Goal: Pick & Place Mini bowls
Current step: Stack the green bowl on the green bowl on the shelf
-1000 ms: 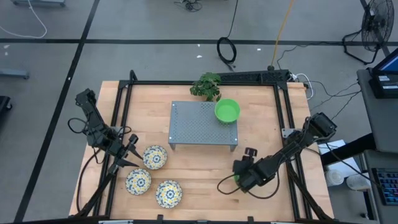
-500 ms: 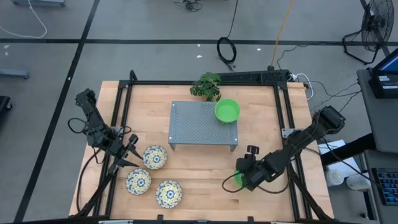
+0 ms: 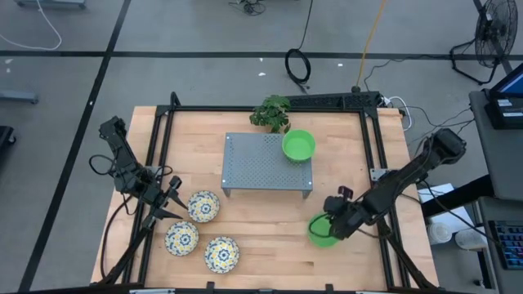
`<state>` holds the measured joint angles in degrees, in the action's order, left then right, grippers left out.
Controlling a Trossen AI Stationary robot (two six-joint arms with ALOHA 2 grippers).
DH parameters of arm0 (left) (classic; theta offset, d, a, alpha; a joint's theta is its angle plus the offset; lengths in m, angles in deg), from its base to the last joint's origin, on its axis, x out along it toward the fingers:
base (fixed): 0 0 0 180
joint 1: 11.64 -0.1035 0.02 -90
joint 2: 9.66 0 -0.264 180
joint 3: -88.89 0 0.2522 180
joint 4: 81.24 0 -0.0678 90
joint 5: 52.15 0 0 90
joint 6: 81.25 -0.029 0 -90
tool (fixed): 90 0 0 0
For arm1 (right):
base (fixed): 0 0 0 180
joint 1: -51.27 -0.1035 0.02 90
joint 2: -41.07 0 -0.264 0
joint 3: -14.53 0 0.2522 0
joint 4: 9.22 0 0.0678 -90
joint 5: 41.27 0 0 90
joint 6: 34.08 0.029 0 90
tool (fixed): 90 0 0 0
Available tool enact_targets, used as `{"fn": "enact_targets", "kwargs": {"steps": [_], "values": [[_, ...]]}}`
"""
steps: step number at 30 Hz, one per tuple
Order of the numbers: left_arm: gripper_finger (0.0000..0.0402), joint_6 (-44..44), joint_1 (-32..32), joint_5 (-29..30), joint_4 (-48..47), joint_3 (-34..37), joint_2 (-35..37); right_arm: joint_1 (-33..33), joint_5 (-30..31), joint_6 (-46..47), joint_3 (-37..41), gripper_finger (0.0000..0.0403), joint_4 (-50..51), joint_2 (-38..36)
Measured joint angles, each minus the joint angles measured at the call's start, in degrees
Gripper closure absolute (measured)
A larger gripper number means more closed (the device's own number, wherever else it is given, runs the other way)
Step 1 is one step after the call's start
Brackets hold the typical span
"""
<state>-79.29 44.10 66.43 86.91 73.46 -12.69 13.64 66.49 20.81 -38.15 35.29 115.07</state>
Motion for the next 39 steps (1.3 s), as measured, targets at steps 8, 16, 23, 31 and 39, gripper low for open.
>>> {"fn": "enact_targets", "kwargs": {"steps": [8,16,23,31,39], "values": [[0.0249,0.0,0.0,0.0,0.0,0.0,0.0,0.0,0.0,1.7,2.6,0.0272,-4.1,-2.5],[0.0249,0.0,0.0,0.0,-0.1,0.0,0.0,0.0,0.1,2.5,2.6,0.0311,-4.5,-2.5],[0.0249,0.0,0.0,0.0,-0.1,0.0,0.0,0.0,0.1,2.5,2.6,0.0339,-4.4,-2.5],[0.0249,0.0,0.0,0.0,-0.1,0.0,0.0,0.0,0.1,1.6,2.6,0.0360,-4.4,-2.5],[0.0249,0.0,0.0,0.0,-0.1,0.0,0.0,0.0,0.2,1.1,2.6,0.0372,-4.4,-2.5]]}}
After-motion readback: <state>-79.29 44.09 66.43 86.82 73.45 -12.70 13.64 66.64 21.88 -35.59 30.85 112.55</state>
